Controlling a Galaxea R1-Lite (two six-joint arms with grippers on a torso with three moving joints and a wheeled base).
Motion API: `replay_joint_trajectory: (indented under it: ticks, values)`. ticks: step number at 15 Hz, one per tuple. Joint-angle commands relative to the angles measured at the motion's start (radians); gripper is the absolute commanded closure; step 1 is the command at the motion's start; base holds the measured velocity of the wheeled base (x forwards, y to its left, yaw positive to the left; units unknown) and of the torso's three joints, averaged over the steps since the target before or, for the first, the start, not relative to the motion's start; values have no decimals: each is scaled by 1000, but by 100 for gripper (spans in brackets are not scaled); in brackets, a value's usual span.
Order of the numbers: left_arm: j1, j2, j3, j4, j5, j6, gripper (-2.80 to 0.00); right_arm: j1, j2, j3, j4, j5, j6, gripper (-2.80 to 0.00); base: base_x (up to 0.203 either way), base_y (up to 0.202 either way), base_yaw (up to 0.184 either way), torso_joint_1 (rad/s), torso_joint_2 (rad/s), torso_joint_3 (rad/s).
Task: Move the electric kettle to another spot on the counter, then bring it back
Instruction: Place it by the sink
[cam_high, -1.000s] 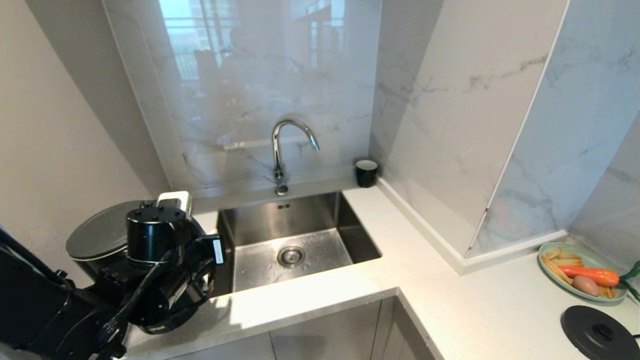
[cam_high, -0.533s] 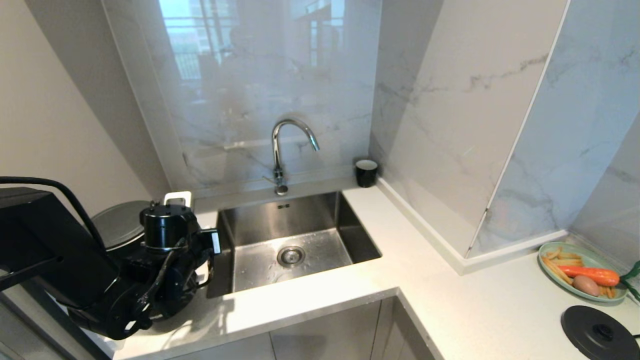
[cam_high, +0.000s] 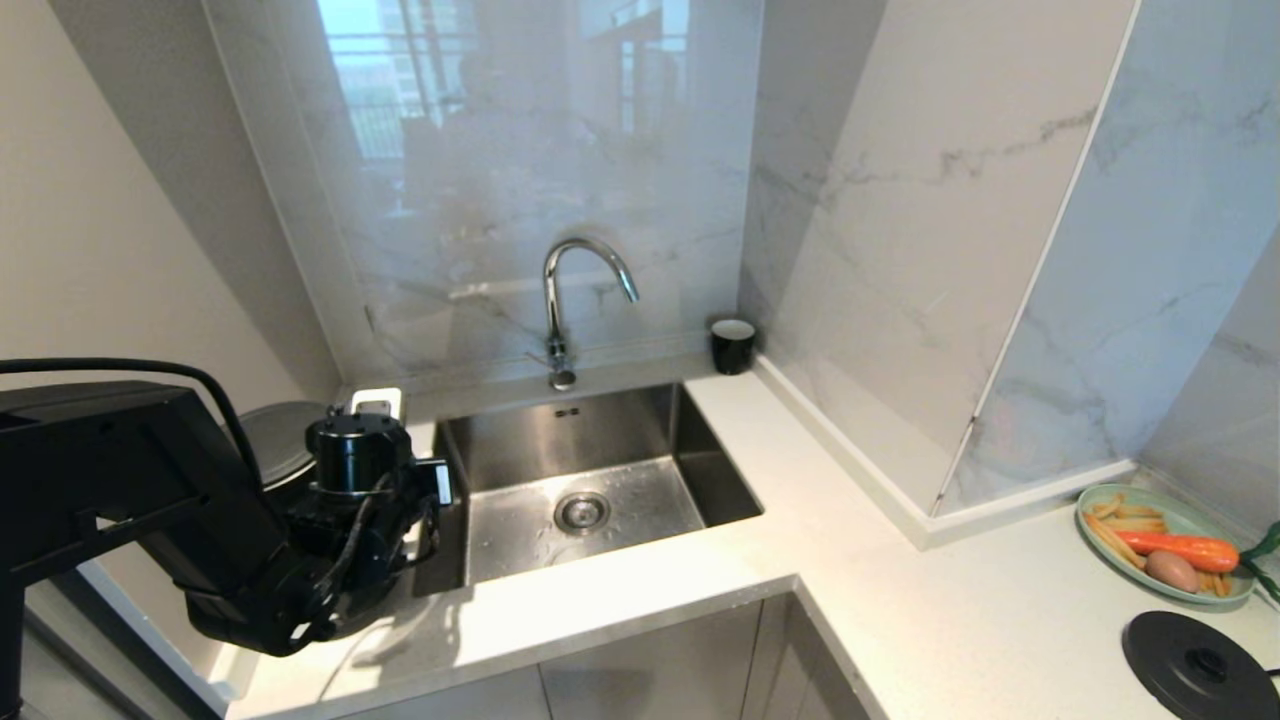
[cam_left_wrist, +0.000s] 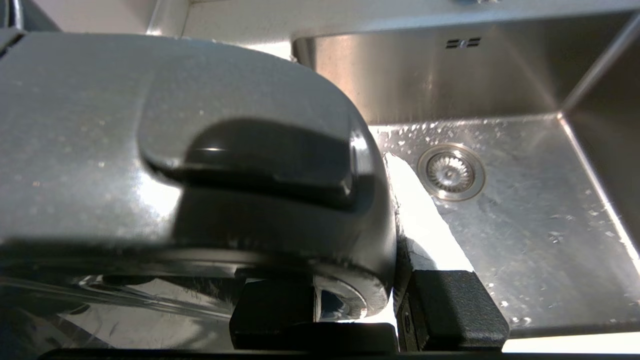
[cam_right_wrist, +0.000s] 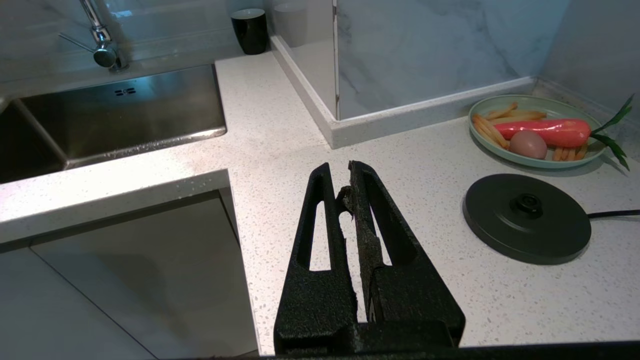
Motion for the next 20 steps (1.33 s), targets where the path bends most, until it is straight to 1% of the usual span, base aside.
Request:
replay_joint_trajectory:
  ticks: [1, 3, 6, 8, 10, 12, 13, 17, 20]
  values:
    - [7, 35, -12, -7, 4, 0, 0, 0, 0, 0, 1, 0, 0, 0, 0, 0, 0, 0, 0, 0]
    - [25, 53, -22, -8, 3, 1, 0, 0, 0, 0, 0, 0, 0, 0, 0, 0, 0, 0, 0, 0]
    - [25, 60, -23, -16, 1, 0, 0, 0, 0, 0, 1, 0, 0, 0, 0, 0, 0, 0, 0, 0]
    - [25, 65, -22, -53, -25, 3, 0, 0, 0, 0, -1, 0, 0, 0, 0, 0, 0, 0, 0, 0]
    - [25, 87, -19, -100, -29, 40, 0, 0, 0, 0, 1, 2, 0, 0, 0, 0, 0, 0, 0, 0]
    - [25, 102, -19, -117, -26, 43, 0, 0, 0, 0, 0, 0, 0, 0, 0, 0, 0, 0, 0, 0]
    - [26, 102, -17, -117, -26, 43, -280, 0, 0, 0, 1, 0, 0, 0, 0, 0, 0, 0, 0, 0]
    - [38, 99, -16, -117, -26, 46, -280, 0, 0, 0, -1, 0, 0, 0, 0, 0, 0, 0, 0, 0]
    - [33, 88, 2, -117, -27, 45, -280, 0, 0, 0, 0, 0, 0, 0, 0, 0, 0, 0, 0, 0]
